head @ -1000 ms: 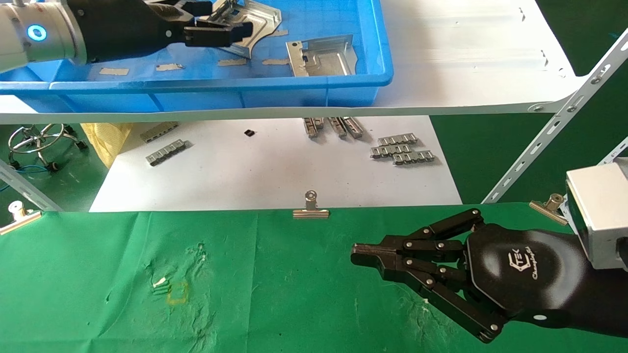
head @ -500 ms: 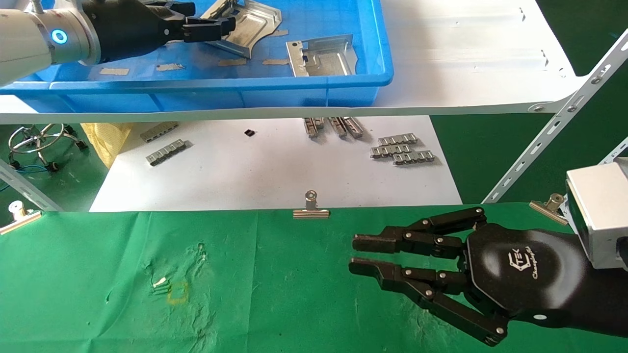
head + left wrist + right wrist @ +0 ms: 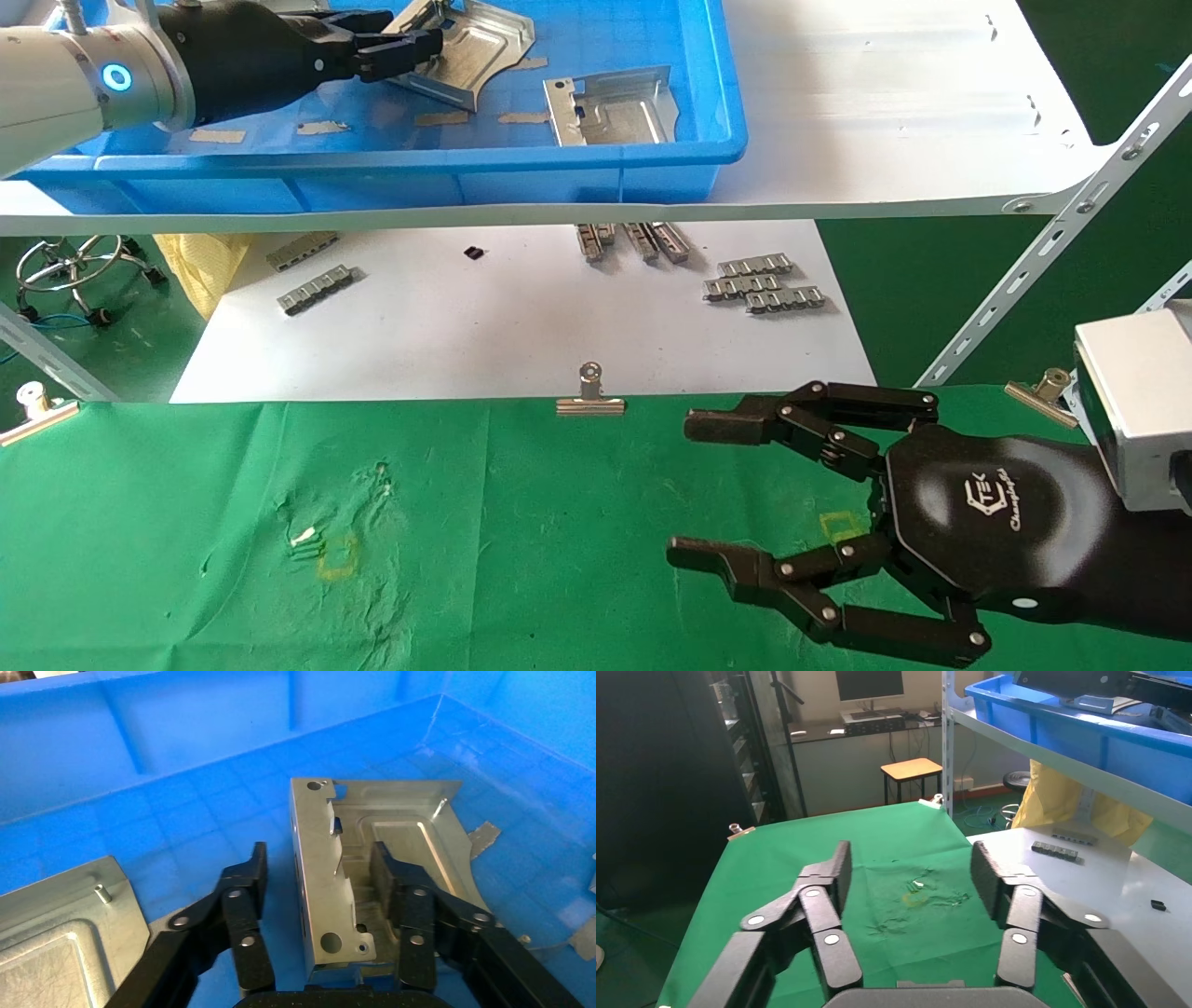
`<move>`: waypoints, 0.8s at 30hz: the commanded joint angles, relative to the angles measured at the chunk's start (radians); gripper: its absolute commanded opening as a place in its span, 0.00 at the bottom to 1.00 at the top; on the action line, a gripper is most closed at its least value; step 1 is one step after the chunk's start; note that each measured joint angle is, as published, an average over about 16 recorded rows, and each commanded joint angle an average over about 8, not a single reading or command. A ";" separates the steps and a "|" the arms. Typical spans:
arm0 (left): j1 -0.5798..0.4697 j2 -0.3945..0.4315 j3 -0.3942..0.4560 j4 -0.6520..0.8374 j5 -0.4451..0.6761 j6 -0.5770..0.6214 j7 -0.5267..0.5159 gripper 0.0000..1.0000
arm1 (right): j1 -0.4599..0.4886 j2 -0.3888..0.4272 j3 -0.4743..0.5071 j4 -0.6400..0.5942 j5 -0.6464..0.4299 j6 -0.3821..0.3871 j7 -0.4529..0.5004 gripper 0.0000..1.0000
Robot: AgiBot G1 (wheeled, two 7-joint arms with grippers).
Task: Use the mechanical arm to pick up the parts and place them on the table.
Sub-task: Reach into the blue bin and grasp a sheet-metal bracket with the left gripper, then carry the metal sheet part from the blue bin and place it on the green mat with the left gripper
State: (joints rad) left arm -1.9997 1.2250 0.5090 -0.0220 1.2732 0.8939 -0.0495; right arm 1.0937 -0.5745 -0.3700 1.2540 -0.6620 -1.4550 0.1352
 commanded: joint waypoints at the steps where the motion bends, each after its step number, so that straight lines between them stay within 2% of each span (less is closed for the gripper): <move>1: 0.001 0.000 -0.003 0.001 -0.004 0.005 0.003 0.00 | 0.000 0.000 0.000 0.000 0.000 0.000 0.000 1.00; 14: -0.008 -0.020 -0.020 0.007 -0.029 0.010 0.017 0.00 | 0.000 0.000 0.000 0.000 0.000 0.000 0.000 1.00; 24: -0.012 -0.044 -0.038 -0.001 -0.055 0.101 0.021 0.00 | 0.000 0.000 0.000 0.000 0.000 0.000 0.000 1.00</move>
State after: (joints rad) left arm -2.0122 1.1786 0.4703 -0.0237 1.2170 1.0006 -0.0272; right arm 1.0937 -0.5745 -0.3701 1.2540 -0.6620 -1.4550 0.1352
